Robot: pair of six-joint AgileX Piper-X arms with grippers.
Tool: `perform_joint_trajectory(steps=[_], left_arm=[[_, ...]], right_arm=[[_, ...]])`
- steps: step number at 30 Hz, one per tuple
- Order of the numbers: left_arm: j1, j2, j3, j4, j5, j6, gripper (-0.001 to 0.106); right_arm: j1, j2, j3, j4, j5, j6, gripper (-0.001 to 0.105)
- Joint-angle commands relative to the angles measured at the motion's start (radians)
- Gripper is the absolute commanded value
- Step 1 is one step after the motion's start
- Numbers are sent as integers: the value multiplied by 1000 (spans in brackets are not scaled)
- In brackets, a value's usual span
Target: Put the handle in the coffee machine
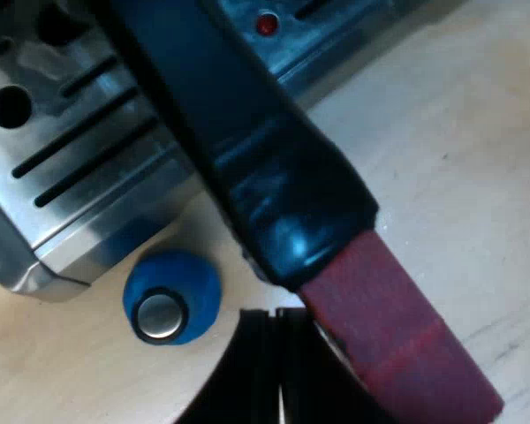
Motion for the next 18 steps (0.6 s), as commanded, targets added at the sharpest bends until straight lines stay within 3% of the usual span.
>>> perform_joint_trajectory(steps=[1,5,9,14,18], left_arm=[[-72,-8,-21,-142,372,5,0],[-72,-8,-21,-181,413,5,0],[-72,-8,-22,-264,511,5,0],[-72,-8,-22,-237,507,14,0],[-72,-8,-22,-130,477,107,0]], right_arm=[[2,-12,-7,21,-9,6,81],[2,-12,-7,37,-9,6,81],[2,-12,-7,37,-7,6,81],[2,-12,-7,45,0,6,81],[2,-12,-7,45,0,6,81]])
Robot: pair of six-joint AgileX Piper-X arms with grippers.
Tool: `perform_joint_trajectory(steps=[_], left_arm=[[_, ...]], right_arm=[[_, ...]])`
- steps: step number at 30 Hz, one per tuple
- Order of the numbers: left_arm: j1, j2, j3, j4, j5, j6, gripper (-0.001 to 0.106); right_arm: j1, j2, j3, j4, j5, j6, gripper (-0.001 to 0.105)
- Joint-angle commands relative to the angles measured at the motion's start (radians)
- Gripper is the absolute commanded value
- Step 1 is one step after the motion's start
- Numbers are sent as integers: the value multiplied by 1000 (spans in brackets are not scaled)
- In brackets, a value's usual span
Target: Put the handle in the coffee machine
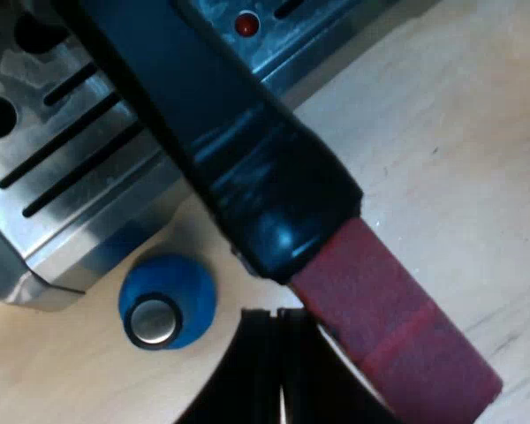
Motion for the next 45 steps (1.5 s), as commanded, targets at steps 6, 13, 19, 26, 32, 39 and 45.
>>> perform_joint_trajectory(steps=[6,13,19,26,32,39,45], left_arm=[[-12,-31,-26,-11,353,189,0],[103,-106,-26,15,264,234,0],[198,-126,-26,61,262,239,0],[321,-217,-26,115,262,301,0],[363,-335,-26,152,262,337,0],[465,-466,-26,198,262,382,0],[531,-549,-26,198,262,388,7]], right_arm=[[2,-12,-7,-5,1,-3,81],[2,-12,-7,-5,1,5,81],[2,-12,-7,-5,1,5,81],[2,-12,-7,-2,27,87,81],[2,-12,-7,71,84,89,81],[0,-7,-44,151,106,102,81],[-36,-7,-157,321,182,102,81]])
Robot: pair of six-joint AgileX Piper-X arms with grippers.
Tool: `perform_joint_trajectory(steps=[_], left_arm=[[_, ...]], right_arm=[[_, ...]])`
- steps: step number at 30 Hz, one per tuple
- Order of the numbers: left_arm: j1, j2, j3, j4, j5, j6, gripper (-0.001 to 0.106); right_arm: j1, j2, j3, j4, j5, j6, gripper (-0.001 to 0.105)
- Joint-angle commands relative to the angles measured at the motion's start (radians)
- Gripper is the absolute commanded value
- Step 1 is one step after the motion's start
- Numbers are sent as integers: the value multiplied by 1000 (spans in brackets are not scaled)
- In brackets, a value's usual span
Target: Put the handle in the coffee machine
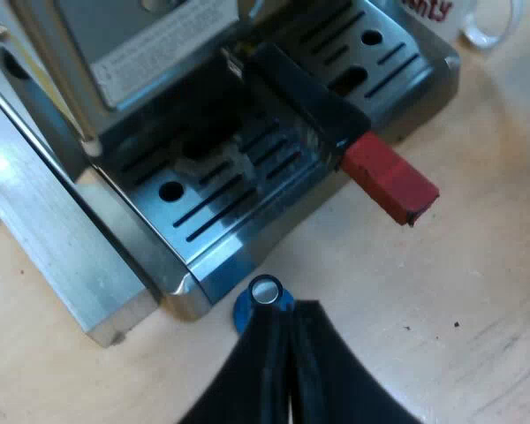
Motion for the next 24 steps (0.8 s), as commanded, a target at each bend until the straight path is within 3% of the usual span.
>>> perform_joint_trajectory(steps=[1,2,4,6,8,9,10,20,24], left_arm=[[32,-47,-4,5,2,6,19],[33,-50,-4,5,2,6,25],[33,-63,-4,5,2,4,52],[33,-65,-6,5,2,2,63],[33,-65,-7,5,2,2,67],[33,-65,-10,5,2,-2,89],[33,-65,-14,5,2,-2,93],[35,-65,-99,7,-33,-2,95],[102,-68,-120,46,-43,-2,95]], right_arm=[[-32,-5,-66,86,26,-3,81],[-60,-5,-91,131,23,-3,81],[-106,-5,-123,178,20,-3,81],[-126,-5,-135,190,14,-3,81],[-172,-5,-157,220,-8,-3,81],[-208,-5,-169,236,-23,-3,81],[-242,-5,-181,253,-34,-3,81],[-550,-5,-206,355,-149,-3,81],[-680,-9,-206,399,-165,-14,81]])
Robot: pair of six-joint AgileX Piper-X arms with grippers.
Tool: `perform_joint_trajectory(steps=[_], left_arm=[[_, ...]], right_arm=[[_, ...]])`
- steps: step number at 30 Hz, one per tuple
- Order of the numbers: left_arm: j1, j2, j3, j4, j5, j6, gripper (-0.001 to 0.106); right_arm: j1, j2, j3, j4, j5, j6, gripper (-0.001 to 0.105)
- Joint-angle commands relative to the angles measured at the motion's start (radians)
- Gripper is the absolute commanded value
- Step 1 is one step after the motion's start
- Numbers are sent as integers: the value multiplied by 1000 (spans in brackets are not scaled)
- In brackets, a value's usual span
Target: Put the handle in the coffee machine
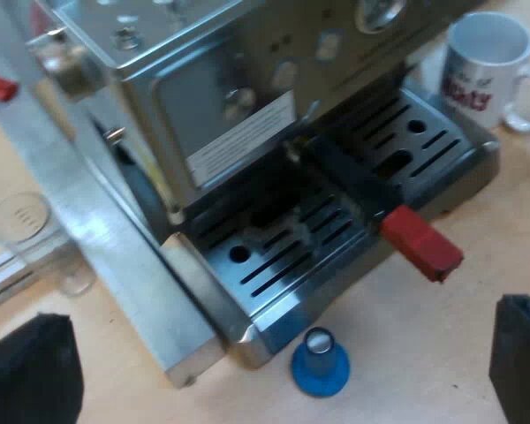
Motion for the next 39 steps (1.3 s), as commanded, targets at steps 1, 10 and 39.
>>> perform_joint_trajectory(steps=[1,10,39], left_arm=[[41,-5,-12,32,-13,-2,95],[162,-87,-12,49,10,-34,95],[162,-439,199,3,24,-236,95]], right_arm=[[-65,-12,-11,25,-12,-18,81],[-278,-89,-11,96,-2,-82,81],[-310,-769,54,203,142,-148,81]])
